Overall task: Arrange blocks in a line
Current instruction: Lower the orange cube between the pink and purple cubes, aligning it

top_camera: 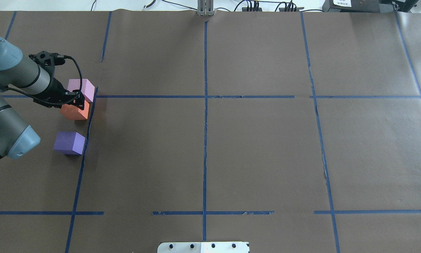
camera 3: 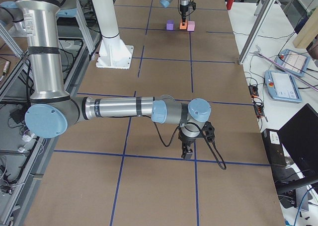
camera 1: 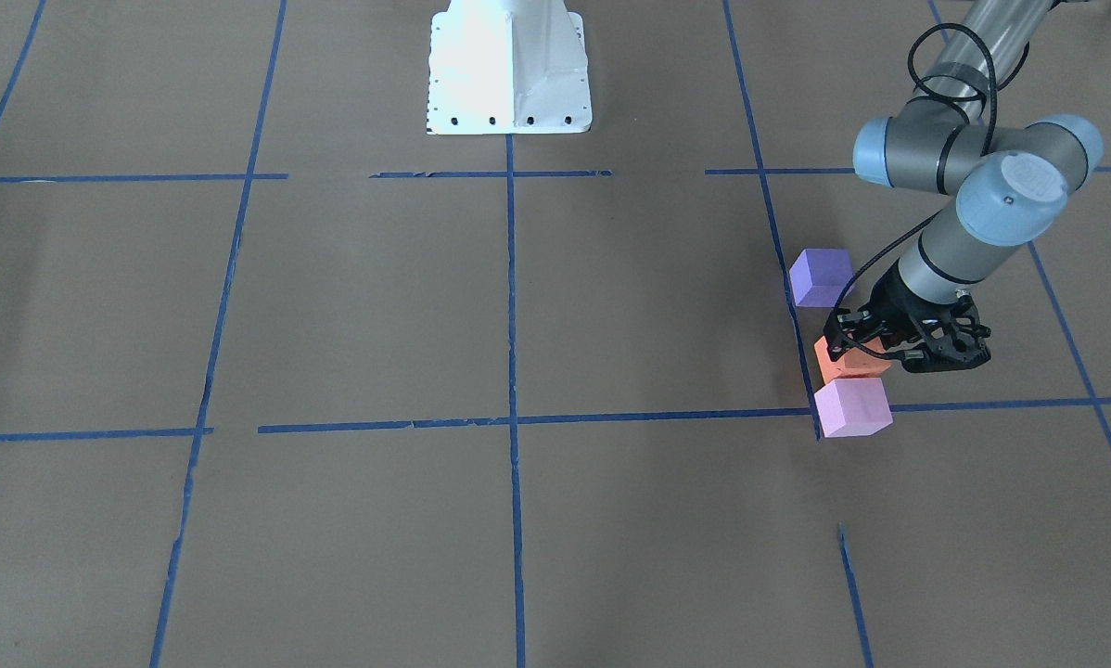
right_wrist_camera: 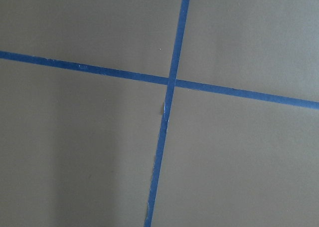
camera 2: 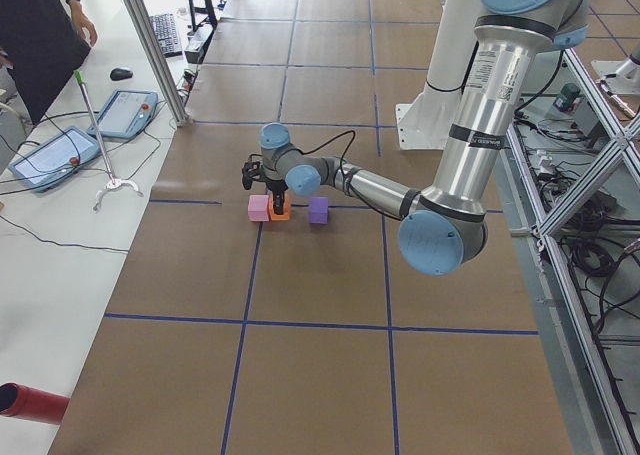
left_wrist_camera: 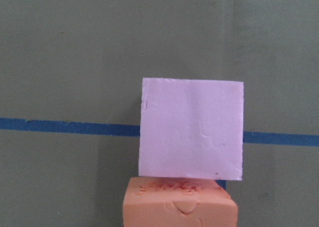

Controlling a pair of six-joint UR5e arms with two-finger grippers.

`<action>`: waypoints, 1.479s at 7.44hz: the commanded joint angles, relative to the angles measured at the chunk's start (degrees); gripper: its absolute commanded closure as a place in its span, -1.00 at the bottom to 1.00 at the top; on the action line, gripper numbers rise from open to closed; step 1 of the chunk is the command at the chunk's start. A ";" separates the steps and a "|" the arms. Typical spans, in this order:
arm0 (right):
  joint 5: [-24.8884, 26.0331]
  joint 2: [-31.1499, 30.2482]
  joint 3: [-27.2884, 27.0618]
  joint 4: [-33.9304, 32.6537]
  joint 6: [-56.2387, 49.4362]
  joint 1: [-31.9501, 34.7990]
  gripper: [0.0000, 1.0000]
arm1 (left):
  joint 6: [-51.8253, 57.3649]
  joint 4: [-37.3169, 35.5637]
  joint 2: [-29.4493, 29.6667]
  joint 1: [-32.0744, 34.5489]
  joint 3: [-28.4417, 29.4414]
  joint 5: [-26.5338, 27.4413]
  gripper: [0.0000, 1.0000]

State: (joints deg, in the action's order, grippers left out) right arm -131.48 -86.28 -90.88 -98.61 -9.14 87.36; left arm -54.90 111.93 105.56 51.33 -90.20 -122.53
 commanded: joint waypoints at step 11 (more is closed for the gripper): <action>0.00 -0.03 0.00 0.00 0.00 0.00 -1.00 | -0.38 0.83 -0.61 -0.35 0.02 -2.01 -0.17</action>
State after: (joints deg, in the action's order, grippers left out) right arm -131.48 -86.31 -90.88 -98.61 -9.14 87.36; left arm -55.24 112.24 104.94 50.98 -90.24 -123.70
